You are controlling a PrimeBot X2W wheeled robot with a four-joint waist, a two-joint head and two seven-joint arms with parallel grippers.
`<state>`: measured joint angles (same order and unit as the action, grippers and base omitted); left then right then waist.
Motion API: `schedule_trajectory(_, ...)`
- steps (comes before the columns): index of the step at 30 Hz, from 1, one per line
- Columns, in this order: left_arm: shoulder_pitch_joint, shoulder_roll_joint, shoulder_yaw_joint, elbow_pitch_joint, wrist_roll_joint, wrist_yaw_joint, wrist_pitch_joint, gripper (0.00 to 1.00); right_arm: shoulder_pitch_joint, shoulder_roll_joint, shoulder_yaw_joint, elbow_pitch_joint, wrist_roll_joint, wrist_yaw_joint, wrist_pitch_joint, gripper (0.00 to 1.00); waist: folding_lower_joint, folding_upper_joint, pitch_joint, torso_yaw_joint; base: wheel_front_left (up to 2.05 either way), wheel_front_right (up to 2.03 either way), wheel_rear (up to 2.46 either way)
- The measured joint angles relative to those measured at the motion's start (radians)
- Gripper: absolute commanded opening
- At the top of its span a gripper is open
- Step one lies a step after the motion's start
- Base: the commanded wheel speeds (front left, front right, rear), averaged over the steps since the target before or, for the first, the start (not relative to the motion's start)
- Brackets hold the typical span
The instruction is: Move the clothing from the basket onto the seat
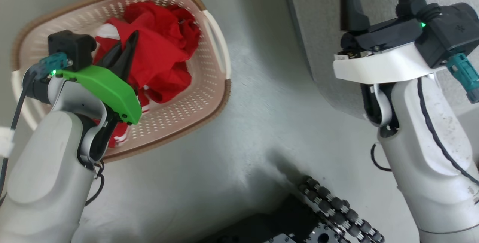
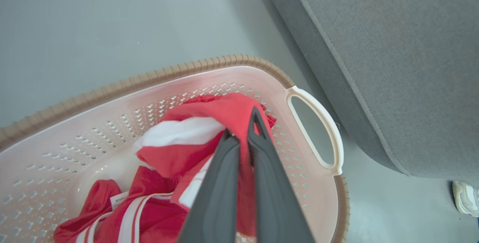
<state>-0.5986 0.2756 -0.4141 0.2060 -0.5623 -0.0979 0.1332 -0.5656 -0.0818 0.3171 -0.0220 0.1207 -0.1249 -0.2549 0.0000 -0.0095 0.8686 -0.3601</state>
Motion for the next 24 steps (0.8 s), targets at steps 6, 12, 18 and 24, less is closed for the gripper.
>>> schedule_trajectory(6, 0.040, -0.028, 0.028, -0.046, -0.028, -0.002, -0.113, 0.00, 0.000, -0.040, -0.034, -0.001, -0.019, 0.000, 0.000, 1.00, 0.0000, 0.0000, -0.072, 0.072, 0.00, 0.00, 0.00)
schedule_trajectory(12, 0.078, -0.056, 0.044, -0.087, -0.057, -0.011, -0.200, 0.00, 0.015, -0.069, -0.062, -0.001, -0.028, 0.000, 0.000, 1.00, 0.0000, 0.0000, -0.149, 0.149, 0.00, 0.00, 0.00)
schedule_trajectory(18, 0.112, -0.068, 0.048, -0.110, -0.062, -0.012, -0.249, 0.00, 0.054, -0.082, -0.074, 0.003, -0.023, 0.004, 0.000, 1.00, 0.0000, 0.0000, -0.217, 0.214, 0.00, 0.00, 0.00)
schedule_trajectory(24, 0.133, -0.069, 0.046, -0.147, -0.066, -0.016, -0.277, 0.00, 0.087, -0.082, -0.055, 0.015, -0.014, 0.037, 0.000, 1.00, 0.0000, 0.0000, -0.306, 0.282, 0.00, 0.00, 0.00)
